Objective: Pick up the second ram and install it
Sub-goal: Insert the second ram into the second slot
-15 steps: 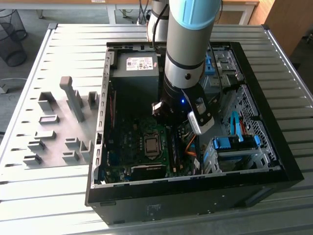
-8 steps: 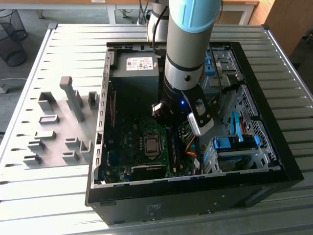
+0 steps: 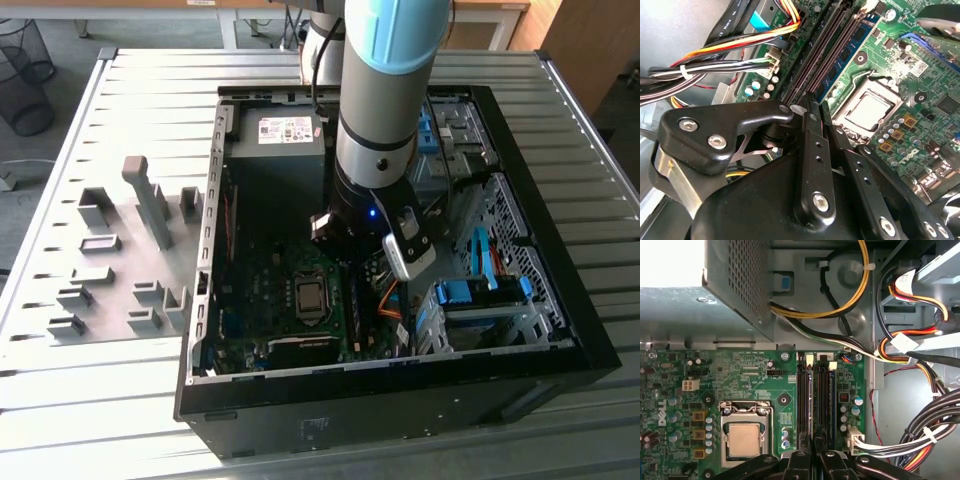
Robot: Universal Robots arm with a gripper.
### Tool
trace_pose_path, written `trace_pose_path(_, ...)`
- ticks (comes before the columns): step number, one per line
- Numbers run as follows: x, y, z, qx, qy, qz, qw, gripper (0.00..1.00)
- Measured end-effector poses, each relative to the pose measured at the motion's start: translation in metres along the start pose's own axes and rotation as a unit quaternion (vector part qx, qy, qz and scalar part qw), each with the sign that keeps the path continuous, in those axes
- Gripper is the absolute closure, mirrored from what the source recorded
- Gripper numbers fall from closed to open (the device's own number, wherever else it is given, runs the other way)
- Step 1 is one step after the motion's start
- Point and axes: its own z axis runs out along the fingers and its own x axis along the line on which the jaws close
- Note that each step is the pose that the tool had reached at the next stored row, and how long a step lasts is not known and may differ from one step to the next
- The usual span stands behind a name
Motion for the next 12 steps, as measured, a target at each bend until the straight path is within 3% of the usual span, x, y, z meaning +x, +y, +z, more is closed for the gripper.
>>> trace_pose_path(12, 0.0011, -0.0006, 0.0046, -0.0011, 0.0, 0.002, 1.0, 0.86)
